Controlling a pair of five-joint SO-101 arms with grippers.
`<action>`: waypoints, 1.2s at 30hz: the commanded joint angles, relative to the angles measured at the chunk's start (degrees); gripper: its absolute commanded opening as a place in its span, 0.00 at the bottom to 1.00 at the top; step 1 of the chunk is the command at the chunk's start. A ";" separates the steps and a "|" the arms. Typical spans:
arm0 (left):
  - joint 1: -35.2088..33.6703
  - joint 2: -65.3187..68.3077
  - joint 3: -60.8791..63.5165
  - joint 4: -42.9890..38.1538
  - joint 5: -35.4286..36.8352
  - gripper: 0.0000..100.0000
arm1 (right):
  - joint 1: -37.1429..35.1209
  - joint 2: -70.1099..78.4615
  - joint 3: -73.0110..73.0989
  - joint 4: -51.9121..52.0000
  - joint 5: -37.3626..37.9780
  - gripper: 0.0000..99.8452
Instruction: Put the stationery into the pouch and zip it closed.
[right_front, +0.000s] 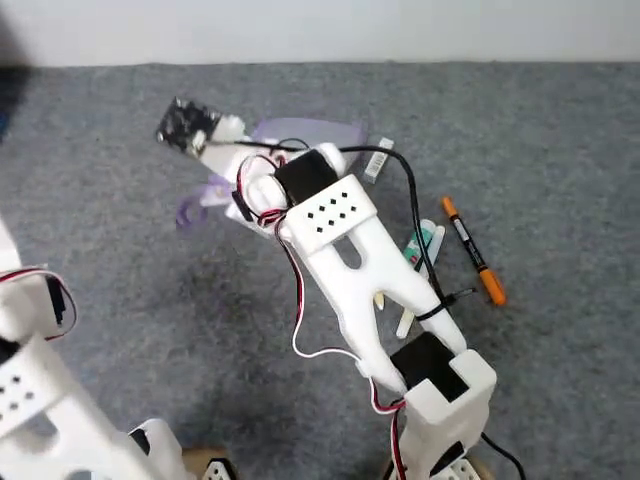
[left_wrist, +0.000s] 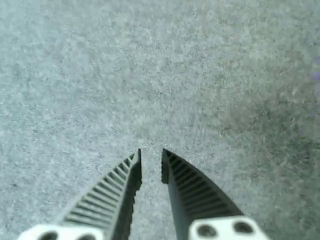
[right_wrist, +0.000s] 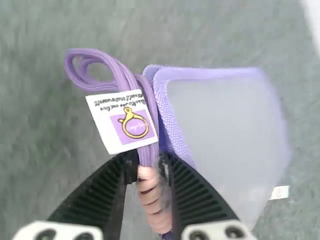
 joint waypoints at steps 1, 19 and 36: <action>0.09 -3.43 -2.59 0.97 -0.09 0.06 | -0.57 -3.91 -7.65 -3.30 -4.48 0.01; 18.99 -12.40 14.55 -3.25 -0.09 0.06 | 0.75 -4.18 -12.57 -27.12 -5.10 0.01; 20.31 -11.87 26.59 -23.03 -0.09 0.06 | 14.46 -3.12 -17.23 -13.05 -5.45 0.01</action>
